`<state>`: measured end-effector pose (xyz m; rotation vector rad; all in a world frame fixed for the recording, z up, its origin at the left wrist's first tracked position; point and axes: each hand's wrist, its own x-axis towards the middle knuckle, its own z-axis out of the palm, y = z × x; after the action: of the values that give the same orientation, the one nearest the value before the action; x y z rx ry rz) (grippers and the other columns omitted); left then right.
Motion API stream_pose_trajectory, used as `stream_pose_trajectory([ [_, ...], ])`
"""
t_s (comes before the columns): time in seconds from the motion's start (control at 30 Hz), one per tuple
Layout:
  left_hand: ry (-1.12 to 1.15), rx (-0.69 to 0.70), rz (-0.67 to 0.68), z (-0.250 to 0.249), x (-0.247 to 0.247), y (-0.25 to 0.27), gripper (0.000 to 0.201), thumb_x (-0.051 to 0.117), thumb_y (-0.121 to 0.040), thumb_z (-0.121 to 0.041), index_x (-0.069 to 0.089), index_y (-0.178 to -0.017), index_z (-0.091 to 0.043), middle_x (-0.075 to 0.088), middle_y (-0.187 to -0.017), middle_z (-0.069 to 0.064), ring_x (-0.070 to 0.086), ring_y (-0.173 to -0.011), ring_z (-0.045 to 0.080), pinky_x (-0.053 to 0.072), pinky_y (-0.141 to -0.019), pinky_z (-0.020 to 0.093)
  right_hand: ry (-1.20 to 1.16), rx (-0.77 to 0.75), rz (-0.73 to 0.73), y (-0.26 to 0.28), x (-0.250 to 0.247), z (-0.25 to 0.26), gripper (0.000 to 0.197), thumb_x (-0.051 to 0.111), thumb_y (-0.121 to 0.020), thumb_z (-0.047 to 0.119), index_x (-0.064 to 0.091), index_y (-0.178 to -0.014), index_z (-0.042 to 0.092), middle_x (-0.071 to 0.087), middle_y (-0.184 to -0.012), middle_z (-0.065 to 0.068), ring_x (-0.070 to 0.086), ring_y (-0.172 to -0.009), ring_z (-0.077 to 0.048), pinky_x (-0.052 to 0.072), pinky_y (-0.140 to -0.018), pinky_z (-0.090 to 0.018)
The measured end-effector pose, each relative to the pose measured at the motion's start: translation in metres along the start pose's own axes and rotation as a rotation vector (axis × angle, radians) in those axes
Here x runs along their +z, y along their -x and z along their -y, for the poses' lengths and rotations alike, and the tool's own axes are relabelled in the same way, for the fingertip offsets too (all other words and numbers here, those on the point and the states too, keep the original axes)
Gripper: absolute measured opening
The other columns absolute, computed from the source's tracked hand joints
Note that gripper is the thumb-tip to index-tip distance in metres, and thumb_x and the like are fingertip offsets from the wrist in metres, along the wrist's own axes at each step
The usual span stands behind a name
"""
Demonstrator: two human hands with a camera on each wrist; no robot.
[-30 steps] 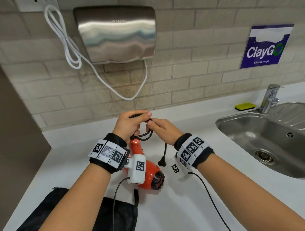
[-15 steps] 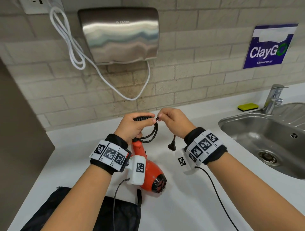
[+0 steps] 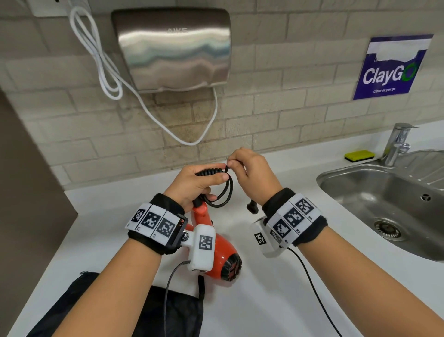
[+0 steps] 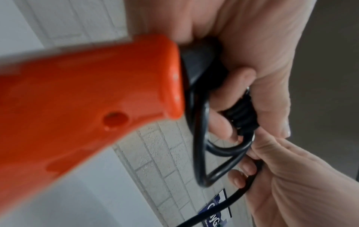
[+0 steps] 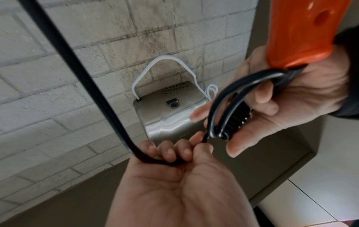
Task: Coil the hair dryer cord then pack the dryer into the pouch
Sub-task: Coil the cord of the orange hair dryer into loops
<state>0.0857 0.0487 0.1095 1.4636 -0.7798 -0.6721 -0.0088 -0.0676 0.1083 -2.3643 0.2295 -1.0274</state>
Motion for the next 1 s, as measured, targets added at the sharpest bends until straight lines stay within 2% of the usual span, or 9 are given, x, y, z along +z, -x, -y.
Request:
stream_pose_trajectory([
  [0.1,0.052,-0.009,0.003,0.000,-0.002,0.000,0.034,0.068,-0.077,-0.006,0.064,-0.106,-0.023,0.059,-0.055,-0.013,0.050,-0.040,0.004,0.049,-0.045,0.019,-0.002,-0.025,0.007,0.001,0.000,-0.001,0.017,0.048,-0.091,0.007,0.062,-0.086,-0.002,0.060,-0.087,-0.015,0.048,-0.079,-0.016,0.035,-0.073,-0.023],
  [0.23,0.003,-0.014,0.010,-0.002,-0.002,0.002,0.019,0.068,-0.077,-0.008,0.069,-0.090,-0.021,0.066,-0.067,-0.005,0.062,-0.045,0.008,0.049,-0.046,0.017,0.006,-0.040,0.009,0.003,-0.001,0.000,0.017,0.049,-0.091,0.008,0.062,-0.086,-0.002,0.054,-0.082,-0.007,0.047,-0.078,-0.016,0.036,-0.073,-0.026],
  [0.4,-0.131,-0.009,0.064,-0.005,0.003,0.004,0.008,0.068,-0.079,-0.012,0.069,-0.082,-0.020,0.060,-0.060,-0.004,0.050,-0.036,0.008,0.041,-0.039,0.018,0.085,-0.088,0.025,0.001,-0.003,0.005,0.018,0.048,-0.089,0.010,0.062,-0.087,0.000,0.058,-0.087,-0.014,0.044,-0.079,-0.016,0.040,-0.072,-0.033],
  [0.5,-0.159,0.008,0.053,-0.006,0.003,0.004,0.007,0.068,-0.079,-0.014,0.070,-0.083,-0.020,0.061,-0.067,0.001,0.043,-0.034,0.008,0.039,-0.038,0.019,0.069,-0.095,0.028,0.002,-0.004,0.004,0.017,0.049,-0.090,0.010,0.063,-0.088,0.001,0.058,-0.086,-0.012,0.045,-0.079,-0.015,0.041,-0.073,-0.033],
  [0.57,-0.114,-0.007,0.037,-0.005,0.002,0.005,0.007,0.066,-0.080,-0.015,0.070,-0.083,-0.020,0.066,-0.074,-0.001,0.037,-0.034,0.006,0.039,-0.038,0.019,0.026,-0.097,0.018,0.003,-0.005,0.003,0.017,0.049,-0.091,0.011,0.063,-0.088,0.002,0.056,-0.083,-0.007,0.047,-0.076,-0.014,0.041,-0.072,-0.027],
  [0.63,-0.043,-0.031,0.010,-0.005,0.001,0.005,0.007,0.063,-0.082,-0.016,0.069,-0.085,-0.017,0.067,-0.078,-0.002,0.031,-0.034,0.004,0.036,-0.038,0.017,-0.034,-0.073,0.024,0.004,-0.005,-0.003,0.016,0.049,-0.091,0.011,0.064,-0.090,0.004,0.055,-0.081,-0.001,0.048,-0.070,-0.010,0.038,-0.069,-0.014],
  [0.77,0.050,-0.036,-0.106,-0.003,-0.006,0.003,0.007,0.061,-0.084,-0.015,0.067,-0.086,-0.014,0.064,-0.081,-0.001,0.026,-0.033,0.003,0.027,-0.034,0.014,-0.160,0.129,0.162,0.011,-0.006,-0.027,0.013,0.046,-0.092,0.009,0.058,-0.087,0.009,0.054,-0.075,-0.002,0.046,-0.070,-0.017,0.035,-0.061,-0.006],
  [0.9,0.060,-0.045,-0.147,-0.003,-0.006,0.002,0.008,0.061,-0.085,-0.015,0.066,-0.090,-0.013,0.061,-0.080,-0.001,0.025,-0.033,0.003,0.023,-0.032,0.014,-0.116,0.224,0.335,0.023,0.002,-0.049,0.026,0.050,-0.088,0.004,0.049,-0.073,0.025,0.051,-0.073,0.014,0.044,-0.071,-0.019,0.036,-0.059,-0.005],
  [1.0,0.109,-0.042,-0.188,-0.001,-0.007,0.001,0.007,0.062,-0.084,-0.015,0.066,-0.090,-0.014,0.060,-0.079,-0.002,0.025,-0.033,0.003,0.021,-0.032,0.014,-0.064,0.309,0.474,0.033,0.009,-0.061,0.029,0.049,-0.085,-0.002,0.048,-0.072,0.023,0.053,-0.078,0.006,0.049,-0.068,-0.017,0.038,-0.057,-0.008],
])
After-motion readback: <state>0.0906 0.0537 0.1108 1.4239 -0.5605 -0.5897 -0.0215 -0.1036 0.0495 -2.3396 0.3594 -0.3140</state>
